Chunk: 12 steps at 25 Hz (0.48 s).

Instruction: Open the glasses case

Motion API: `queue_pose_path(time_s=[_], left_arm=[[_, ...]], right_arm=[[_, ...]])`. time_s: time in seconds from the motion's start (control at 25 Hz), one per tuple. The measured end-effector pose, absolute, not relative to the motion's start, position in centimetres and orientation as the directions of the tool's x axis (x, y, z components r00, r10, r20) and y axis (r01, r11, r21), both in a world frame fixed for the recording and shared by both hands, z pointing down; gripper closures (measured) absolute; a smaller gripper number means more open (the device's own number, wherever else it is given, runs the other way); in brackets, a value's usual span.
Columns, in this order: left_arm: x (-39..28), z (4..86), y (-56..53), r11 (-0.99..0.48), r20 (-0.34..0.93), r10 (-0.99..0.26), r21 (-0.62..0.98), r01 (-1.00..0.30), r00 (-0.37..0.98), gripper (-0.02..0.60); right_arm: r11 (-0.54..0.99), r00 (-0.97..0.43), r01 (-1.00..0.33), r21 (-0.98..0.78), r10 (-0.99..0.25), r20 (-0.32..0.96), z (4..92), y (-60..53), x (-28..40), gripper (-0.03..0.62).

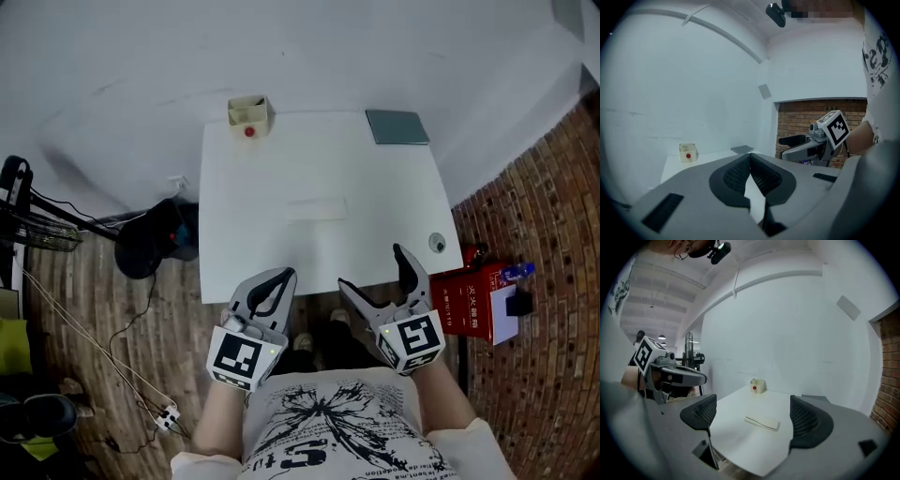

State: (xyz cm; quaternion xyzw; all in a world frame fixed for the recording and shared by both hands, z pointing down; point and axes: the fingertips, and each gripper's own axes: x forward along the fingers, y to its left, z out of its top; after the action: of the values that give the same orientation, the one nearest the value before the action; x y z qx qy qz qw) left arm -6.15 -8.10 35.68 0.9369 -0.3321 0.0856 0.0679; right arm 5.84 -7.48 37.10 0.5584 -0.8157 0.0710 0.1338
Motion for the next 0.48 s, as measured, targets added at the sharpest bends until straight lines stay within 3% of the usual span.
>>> queue_pose_path(time_s=[0.48], left_arm=[[-3.7,41.5,-16.7,-0.671,0.328,-0.674,0.103,-0.734,0.662,0.568]], right_arm=[[0.529,-0.463,-0.849,0.014,-0.757,0.461,43.4,-19.0,7.8,0.100]])
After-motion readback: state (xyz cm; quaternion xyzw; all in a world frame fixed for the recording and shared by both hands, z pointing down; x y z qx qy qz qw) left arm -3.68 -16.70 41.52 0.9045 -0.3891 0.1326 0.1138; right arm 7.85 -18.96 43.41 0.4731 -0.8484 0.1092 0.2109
